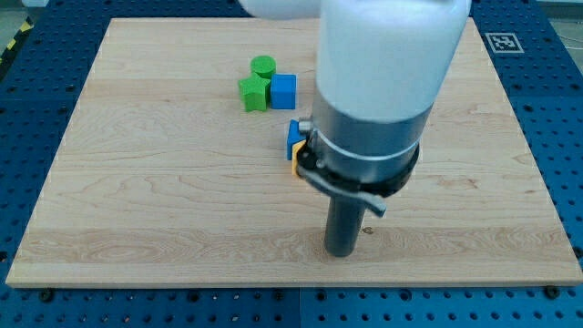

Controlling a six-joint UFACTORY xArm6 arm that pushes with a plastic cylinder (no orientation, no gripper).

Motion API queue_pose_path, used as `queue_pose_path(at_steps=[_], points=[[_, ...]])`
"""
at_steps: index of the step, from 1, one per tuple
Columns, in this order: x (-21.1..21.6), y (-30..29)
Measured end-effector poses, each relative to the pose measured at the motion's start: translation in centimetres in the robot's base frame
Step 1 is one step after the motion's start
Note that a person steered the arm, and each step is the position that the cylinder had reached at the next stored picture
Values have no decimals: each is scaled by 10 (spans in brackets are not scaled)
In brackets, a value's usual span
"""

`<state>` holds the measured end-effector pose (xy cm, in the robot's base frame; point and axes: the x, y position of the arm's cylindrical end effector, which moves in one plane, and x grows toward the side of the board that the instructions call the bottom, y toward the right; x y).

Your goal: Push the yellow hexagon along with the blue triangle into the group of blocks

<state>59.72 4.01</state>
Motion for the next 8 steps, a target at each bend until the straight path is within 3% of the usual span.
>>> queue_pose_path(at_steps=[2, 6, 8], points=[[-15, -19], [-138, -21], [-158, -28]])
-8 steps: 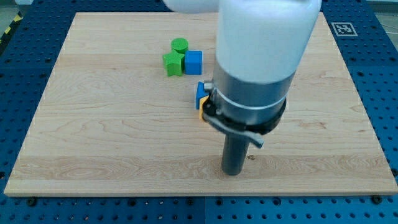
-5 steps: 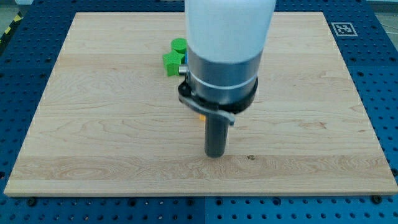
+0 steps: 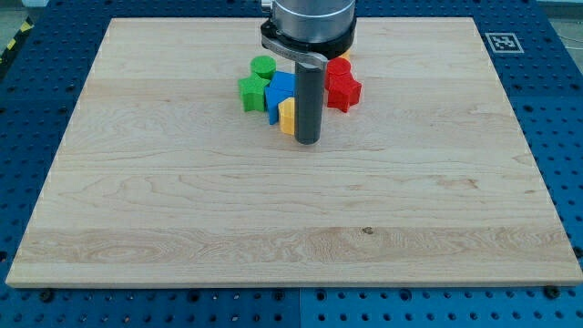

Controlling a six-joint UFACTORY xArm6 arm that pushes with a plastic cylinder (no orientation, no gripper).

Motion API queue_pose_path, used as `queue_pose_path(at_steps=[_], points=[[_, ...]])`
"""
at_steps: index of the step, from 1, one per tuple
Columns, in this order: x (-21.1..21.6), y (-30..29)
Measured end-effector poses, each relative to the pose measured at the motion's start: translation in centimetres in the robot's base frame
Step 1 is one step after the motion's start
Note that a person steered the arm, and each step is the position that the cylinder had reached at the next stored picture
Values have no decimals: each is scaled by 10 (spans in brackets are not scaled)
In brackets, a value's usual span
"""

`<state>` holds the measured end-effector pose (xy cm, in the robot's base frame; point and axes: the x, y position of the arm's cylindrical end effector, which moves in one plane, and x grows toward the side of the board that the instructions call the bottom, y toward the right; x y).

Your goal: Push the yellow hexagon along with the blue triangle into the group of blocks

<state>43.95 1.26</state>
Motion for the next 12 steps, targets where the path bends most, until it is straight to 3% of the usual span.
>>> queue_pose_path(at_steps=[4, 6, 10, 12], points=[[14, 21], [-28, 26], [-33, 110], [-98, 114]])
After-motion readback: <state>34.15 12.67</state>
